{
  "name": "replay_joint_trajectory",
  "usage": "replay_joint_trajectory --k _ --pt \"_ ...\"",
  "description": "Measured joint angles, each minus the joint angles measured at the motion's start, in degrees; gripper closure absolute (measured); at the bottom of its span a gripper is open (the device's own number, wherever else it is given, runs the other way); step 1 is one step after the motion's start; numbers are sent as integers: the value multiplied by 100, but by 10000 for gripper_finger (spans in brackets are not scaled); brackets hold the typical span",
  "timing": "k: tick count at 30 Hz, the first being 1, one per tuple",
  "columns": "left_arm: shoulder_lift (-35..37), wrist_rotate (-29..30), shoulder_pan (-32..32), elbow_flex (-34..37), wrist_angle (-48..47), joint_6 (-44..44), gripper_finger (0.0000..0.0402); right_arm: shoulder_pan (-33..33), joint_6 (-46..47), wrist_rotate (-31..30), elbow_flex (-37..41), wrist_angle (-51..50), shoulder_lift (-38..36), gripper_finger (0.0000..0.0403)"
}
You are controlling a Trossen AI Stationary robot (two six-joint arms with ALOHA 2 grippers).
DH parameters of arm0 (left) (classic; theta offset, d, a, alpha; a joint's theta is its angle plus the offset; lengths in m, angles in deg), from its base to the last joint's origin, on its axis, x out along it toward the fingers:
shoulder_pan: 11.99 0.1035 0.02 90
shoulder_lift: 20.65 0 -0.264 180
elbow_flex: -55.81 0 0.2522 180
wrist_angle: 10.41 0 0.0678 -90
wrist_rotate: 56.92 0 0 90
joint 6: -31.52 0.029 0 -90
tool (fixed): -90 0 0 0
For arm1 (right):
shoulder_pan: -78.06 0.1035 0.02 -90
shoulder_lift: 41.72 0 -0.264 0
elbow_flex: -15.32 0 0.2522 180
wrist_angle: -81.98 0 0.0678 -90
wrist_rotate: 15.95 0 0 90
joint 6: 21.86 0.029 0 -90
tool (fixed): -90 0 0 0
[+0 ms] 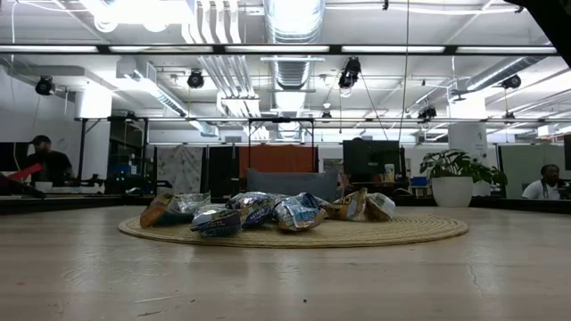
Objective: Pick and place Granola Bars by type
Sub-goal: Put the red granola bar into the left black bin
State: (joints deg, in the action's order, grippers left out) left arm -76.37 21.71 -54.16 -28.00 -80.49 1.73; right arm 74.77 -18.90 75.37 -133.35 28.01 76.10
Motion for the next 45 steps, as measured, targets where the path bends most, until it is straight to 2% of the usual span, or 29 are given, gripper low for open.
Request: replay_joint_trajectory --k 3,6,12,28,33,38,45 --pt "-14 222 -556 395 549 -494 376 0 0 2 0 1 0 200" --pt "-105 616 -1030 589 684 -778 376 0 0 2 2 1 0 200" --pt "-456 1132 -1573 665 691 -625 376 0 2 4 2 -1 0 200" --pt "-1603 1069 -1966 665 485 85 376 13 244 17 2 0 0 200" --pt "-1846 1007 -1977 682 20 -429 376 33 284 17 2 1 0 200" --pt "-1956 764 -1978 757 50 -616 376 50 295 14 2 1 0 200" --pt "-1993 720 -1978 773 68 -940 374 115 306 9 2 3 0 200"
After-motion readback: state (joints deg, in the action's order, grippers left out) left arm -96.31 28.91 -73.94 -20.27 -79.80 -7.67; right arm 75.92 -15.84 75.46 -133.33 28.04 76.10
